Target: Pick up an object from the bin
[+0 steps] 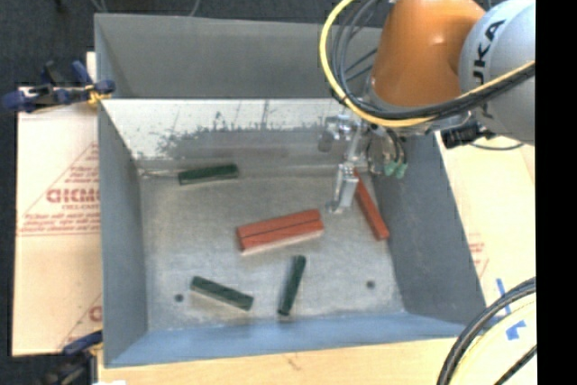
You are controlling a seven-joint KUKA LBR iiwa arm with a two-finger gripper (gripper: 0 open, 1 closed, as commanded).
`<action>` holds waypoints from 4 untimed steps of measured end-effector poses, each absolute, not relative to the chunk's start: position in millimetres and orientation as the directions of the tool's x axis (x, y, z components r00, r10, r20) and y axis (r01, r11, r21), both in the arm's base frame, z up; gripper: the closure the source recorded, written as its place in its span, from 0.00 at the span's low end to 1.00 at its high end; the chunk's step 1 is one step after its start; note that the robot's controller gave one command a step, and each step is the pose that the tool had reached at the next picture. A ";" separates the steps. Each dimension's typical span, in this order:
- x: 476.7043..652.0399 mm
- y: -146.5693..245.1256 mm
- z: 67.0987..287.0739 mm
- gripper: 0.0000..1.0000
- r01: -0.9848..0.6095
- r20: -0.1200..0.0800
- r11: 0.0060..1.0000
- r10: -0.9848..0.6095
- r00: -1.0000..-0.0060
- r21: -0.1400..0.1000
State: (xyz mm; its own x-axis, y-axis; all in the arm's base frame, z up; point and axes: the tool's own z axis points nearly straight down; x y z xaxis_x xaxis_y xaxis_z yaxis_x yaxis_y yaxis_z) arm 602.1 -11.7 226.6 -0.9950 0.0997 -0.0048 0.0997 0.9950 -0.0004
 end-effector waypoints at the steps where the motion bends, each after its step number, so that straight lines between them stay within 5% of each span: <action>1: 574.5 17.4 67.2 0.00 -0.105 0.004 0.994 -0.105 -0.994 0.000; 2: 555.1 69.9 70.5 0.00 -0.094 -0.001 0.996 -0.094 -0.996 0.003; 3: 556.6 66.5 70.9 1.00 -0.088 -0.004 0.996 -0.088 -0.996 0.001; 4: 576.6 72.5 238.7 1.00 -0.163 -0.014 0.987 -0.163 -0.986 -0.002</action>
Offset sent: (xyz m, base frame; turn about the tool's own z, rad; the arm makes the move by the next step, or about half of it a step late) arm -0.0267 0.0304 -0.1566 -0.2062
